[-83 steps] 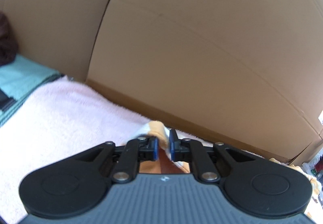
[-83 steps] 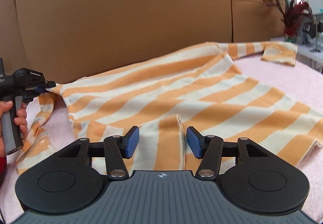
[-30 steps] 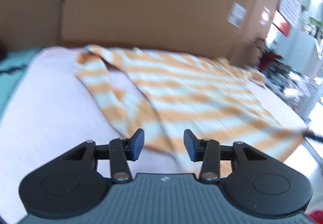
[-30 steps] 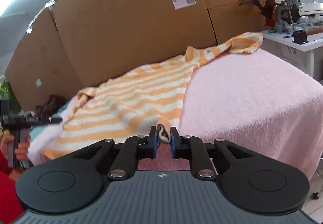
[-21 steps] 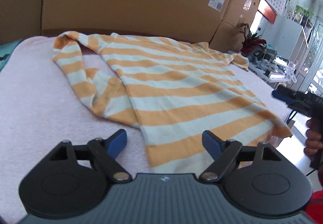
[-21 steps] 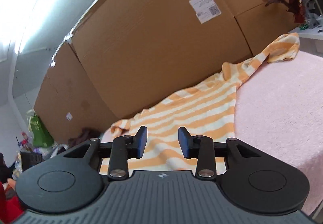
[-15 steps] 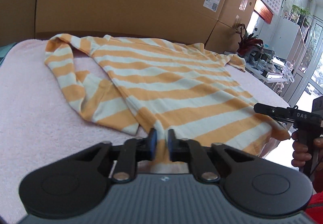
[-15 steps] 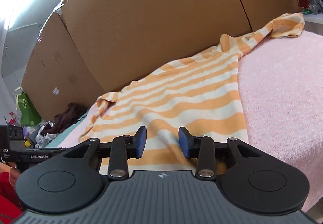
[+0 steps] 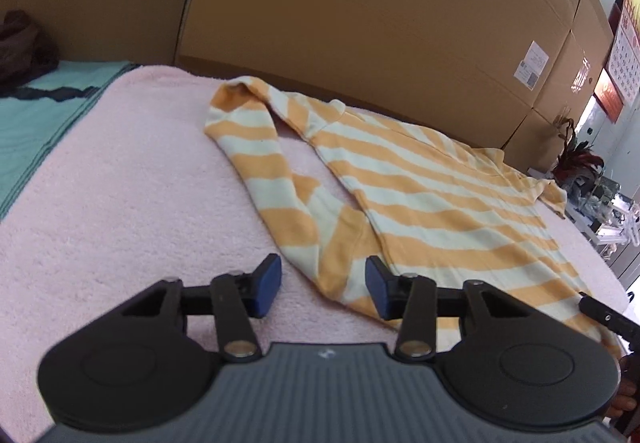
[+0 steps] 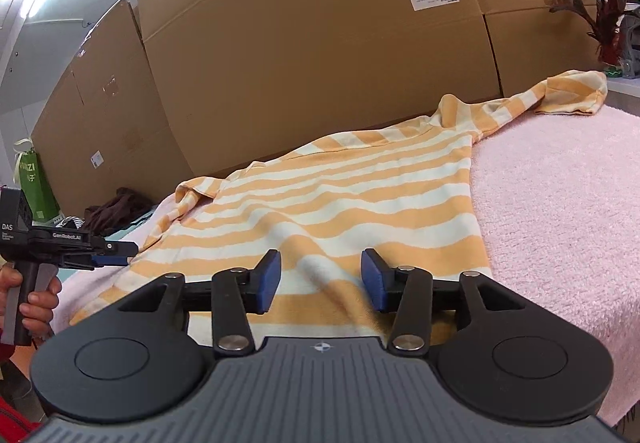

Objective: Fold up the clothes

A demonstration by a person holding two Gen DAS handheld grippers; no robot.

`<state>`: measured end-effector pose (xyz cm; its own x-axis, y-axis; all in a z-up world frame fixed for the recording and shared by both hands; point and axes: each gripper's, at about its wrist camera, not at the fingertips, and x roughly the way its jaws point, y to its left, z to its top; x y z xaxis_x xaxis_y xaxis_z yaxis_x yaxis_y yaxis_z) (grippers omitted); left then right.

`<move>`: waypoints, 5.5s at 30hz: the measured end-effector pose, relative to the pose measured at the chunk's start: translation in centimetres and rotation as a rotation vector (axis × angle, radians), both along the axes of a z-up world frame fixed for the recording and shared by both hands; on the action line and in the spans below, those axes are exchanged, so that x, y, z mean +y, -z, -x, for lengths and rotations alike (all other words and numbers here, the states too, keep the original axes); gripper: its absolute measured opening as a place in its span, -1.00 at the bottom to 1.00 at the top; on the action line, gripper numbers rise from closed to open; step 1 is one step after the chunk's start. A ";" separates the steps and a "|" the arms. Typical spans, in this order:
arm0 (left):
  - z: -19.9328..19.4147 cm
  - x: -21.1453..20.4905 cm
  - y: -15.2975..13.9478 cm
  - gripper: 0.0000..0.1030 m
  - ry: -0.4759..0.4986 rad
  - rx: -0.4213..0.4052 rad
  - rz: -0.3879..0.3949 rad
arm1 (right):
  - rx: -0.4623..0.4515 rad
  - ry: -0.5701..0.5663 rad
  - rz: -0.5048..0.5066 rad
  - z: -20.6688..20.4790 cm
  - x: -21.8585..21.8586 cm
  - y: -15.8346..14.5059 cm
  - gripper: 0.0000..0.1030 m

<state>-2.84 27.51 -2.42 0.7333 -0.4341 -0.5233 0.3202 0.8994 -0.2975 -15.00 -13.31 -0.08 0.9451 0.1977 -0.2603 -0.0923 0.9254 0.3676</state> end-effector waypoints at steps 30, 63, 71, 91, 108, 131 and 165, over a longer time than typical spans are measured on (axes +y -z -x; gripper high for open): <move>-0.6 -0.7 0.5 -1.00 -0.145 -0.013 -0.025 | -0.124 0.041 0.101 0.4 3.1 1.4 0.61; 0.0 -3.1 0.7 -0.78 -0.131 -0.098 -0.066 | -0.180 0.206 0.285 0.5 5.5 3.1 -0.01; 0.2 0.0 -1.7 -0.86 -0.341 -0.207 -0.100 | -0.183 0.218 0.271 0.6 5.1 3.3 -0.15; 0.8 9.9 -5.1 0.05 -0.832 -0.165 -0.155 | -0.190 0.198 0.266 0.2 5.3 3.5 0.10; 1.7 -5.1 -0.9 0.33 0.160 0.026 -0.002 | 0.008 0.235 0.248 2.5 -0.9 1.4 -0.04; 6.2 -2.6 -2.1 -1.00 0.279 0.037 0.014 | -0.144 0.308 -0.008 5.8 -4.3 -0.9 -0.86; -16.1 -12.5 -4.7 0.27 -0.045 -0.140 -0.130 | 0.235 0.186 -0.005 -8.9 -3.3 -2.1 -0.39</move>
<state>13.24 14.99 2.25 0.8201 -0.3348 -0.4639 0.3090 0.9417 -0.1333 -6.13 -16.58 2.06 0.8790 0.0285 -0.4760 0.1671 0.9165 0.3634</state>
